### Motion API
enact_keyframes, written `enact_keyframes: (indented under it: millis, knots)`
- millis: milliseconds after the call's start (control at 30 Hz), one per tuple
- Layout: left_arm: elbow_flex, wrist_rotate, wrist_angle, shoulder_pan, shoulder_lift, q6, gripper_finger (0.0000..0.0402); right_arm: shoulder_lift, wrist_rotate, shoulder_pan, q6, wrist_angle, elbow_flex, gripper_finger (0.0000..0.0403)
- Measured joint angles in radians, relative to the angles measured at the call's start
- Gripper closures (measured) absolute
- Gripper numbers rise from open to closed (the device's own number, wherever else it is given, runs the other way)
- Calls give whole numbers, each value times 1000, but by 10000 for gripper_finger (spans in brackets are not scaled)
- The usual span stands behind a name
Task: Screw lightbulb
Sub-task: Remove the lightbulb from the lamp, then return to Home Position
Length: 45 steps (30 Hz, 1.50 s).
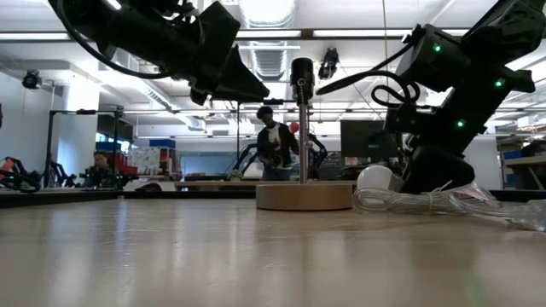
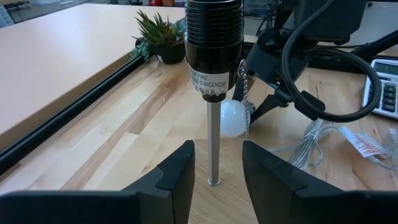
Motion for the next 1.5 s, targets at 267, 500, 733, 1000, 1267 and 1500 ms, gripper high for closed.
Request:
enact_keyframes:
  millis: [267, 500, 733, 1000, 1267, 1500]
  knots:
    - [0, 0, 0, 0, 0, -4, 286, 0, -6, 0, 14, 3, -1, 226]
    - [0, 0, 0, 0, 0, -5, 294, 0, -3, 0, 14, 4, -1, 212]
    - [0, 0, 0, 0, 0, -6, 282, -2, -5, 0, 45, -8, 1, 209]
    - [0, 0, 4, 0, 0, -7, 269, -10, -36, 0, 79, -45, 18, 191]
    - [0, 0, 4, 0, 0, -8, 279, -16, -41, 0, 81, -93, 55, 164]
    - [0, 0, 4, 0, 0, -7, 281, -22, -43, 0, 112, -146, 79, 143]
